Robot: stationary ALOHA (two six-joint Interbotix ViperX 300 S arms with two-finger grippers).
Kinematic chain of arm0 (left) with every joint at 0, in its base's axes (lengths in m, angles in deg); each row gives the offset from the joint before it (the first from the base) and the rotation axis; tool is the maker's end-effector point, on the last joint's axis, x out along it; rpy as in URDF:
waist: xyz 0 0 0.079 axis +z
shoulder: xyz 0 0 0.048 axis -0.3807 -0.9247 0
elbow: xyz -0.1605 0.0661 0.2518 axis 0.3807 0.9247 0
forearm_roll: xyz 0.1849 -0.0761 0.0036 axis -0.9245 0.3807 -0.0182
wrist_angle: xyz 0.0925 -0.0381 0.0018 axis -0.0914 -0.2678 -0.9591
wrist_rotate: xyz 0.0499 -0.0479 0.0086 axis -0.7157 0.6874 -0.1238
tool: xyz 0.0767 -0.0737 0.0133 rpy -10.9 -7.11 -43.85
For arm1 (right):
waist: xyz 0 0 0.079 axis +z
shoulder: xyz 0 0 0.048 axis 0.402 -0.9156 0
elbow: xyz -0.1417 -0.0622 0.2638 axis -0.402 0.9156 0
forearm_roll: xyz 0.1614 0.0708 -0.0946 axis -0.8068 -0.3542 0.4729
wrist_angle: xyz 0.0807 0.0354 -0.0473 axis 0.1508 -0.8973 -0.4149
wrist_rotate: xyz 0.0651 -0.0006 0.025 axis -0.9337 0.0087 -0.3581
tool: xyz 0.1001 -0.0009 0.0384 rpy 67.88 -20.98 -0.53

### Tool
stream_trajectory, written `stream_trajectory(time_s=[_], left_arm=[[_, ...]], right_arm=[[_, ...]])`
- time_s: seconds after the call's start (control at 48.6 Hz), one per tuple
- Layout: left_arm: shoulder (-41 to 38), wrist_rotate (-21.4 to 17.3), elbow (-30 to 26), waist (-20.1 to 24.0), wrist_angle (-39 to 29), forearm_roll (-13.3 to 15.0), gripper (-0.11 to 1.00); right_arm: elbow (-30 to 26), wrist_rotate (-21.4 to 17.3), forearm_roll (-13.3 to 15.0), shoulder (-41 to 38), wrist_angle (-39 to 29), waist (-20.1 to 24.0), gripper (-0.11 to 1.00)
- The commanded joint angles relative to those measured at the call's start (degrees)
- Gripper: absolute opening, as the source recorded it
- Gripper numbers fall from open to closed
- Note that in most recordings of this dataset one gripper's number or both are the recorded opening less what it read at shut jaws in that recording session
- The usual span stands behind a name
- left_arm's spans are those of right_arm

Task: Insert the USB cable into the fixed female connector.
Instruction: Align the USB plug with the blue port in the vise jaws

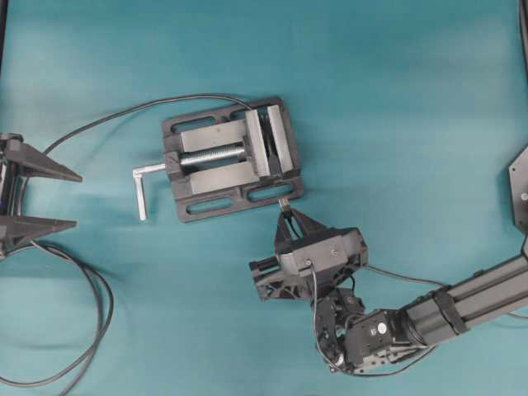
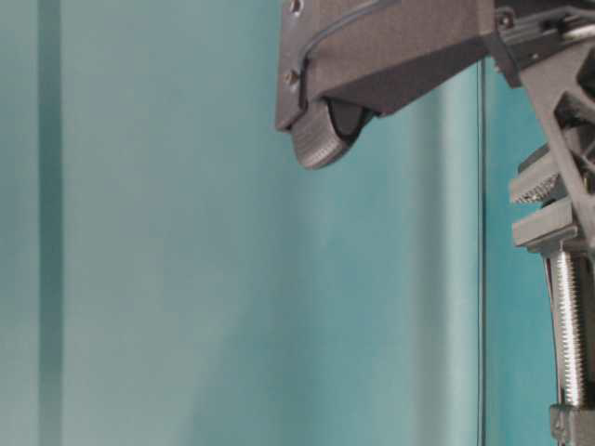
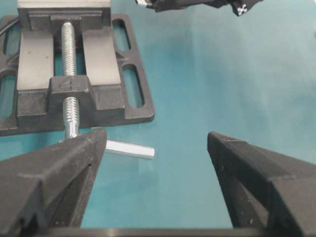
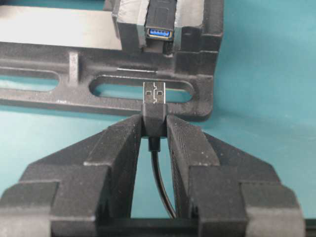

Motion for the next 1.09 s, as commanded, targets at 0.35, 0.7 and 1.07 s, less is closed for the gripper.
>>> stream_trajectory(time_s=[0.35,0.7,1.07], left_arm=[[-0.7,0.1,-0.7,0.0,0.5,-0.1,0.98],[-0.7,0.1,-0.7,0.0,0.5,0.0,0.98],[-0.7,0.1,-0.7,0.0,0.5,-0.1,0.98]], right_arm=[[-0.8,0.0,1.3,0.9,-0.4,-1.3,0.22],[-0.8,0.2,2.3,0.9,-0.8,-3.3,0.22],[-1.0,0.4,2.3,1.0,-0.9,-4.2,0.22]])
